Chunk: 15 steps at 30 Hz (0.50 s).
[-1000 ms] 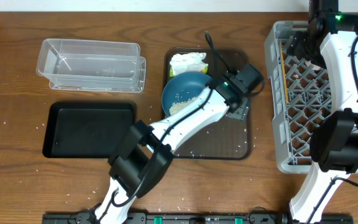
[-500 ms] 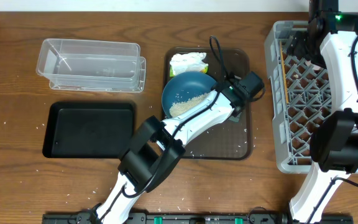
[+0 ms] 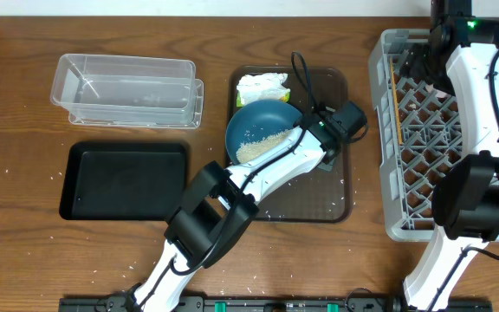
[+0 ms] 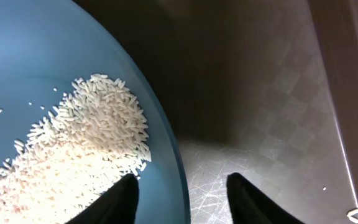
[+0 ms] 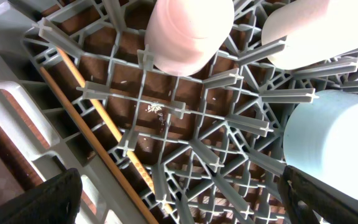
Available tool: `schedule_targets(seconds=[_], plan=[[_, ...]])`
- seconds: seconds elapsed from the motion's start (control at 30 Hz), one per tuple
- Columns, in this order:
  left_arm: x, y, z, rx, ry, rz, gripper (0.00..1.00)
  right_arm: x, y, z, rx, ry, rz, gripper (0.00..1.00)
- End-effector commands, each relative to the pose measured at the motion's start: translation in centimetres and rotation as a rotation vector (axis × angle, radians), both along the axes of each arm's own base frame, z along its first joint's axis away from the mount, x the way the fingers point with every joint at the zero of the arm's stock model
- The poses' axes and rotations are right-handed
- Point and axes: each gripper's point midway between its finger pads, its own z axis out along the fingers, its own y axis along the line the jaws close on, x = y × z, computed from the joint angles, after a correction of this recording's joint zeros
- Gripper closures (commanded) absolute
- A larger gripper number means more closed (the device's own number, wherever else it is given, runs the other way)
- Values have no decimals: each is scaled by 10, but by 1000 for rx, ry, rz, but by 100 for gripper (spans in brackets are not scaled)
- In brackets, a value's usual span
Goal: Sort waste into correct bins and load items into the dishwasher rack
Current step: 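Lift the blue plate with the left gripper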
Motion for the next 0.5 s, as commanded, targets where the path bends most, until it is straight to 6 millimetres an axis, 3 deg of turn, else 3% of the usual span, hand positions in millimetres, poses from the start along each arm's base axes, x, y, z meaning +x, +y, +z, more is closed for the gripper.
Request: schedule_targets(seconds=[0.0,0.47], plan=[[1,6,-3,19,-8,13,55,-2,-1,9,-3,-23,-19,1],[6,20,1,101,-62,30,73,-2,-1,9,-3,-23,-19,1]])
